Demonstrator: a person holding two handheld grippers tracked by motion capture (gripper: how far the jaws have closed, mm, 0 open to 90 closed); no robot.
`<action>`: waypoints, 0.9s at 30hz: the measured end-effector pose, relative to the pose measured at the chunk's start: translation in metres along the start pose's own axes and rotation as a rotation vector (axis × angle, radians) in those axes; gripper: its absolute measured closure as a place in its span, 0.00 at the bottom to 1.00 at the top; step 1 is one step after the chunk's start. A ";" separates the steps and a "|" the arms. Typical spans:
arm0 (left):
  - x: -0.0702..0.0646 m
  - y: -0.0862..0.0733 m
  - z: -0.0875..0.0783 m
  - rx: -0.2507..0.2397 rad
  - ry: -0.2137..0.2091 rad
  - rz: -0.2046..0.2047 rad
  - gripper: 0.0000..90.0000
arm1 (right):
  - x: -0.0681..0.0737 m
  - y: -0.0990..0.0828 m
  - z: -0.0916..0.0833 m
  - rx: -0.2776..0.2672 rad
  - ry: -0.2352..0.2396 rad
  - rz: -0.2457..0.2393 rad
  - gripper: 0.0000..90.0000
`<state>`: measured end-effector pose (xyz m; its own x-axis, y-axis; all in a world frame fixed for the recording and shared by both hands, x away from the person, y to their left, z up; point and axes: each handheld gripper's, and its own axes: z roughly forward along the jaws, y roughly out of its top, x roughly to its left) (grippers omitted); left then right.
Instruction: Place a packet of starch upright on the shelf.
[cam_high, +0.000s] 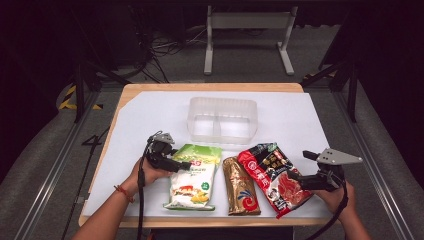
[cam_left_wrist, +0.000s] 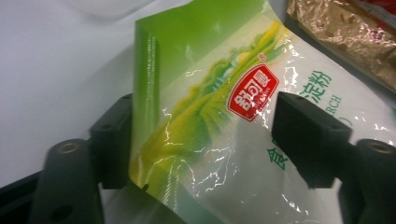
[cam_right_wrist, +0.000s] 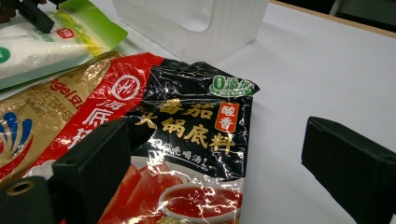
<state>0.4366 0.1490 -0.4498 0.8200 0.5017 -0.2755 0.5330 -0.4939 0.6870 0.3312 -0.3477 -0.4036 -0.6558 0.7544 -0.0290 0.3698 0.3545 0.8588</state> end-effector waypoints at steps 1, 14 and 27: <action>0.001 -0.001 -0.001 -0.008 0.010 0.002 0.49 | 0.000 0.000 0.001 0.003 0.004 0.001 0.10; -0.003 -0.002 -0.010 -0.043 -0.006 0.028 1.00 | 0.002 0.000 0.001 0.013 0.012 -0.015 0.10; -0.026 -0.003 -0.056 -0.237 -0.001 0.067 1.00 | 0.002 0.001 -0.001 0.005 -0.003 -0.014 0.10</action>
<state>0.4014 0.1776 -0.4069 0.8520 0.4727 -0.2251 0.4142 -0.3456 0.8420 0.3299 -0.3466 -0.4026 -0.6587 0.7512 -0.0424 0.3643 0.3677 0.8556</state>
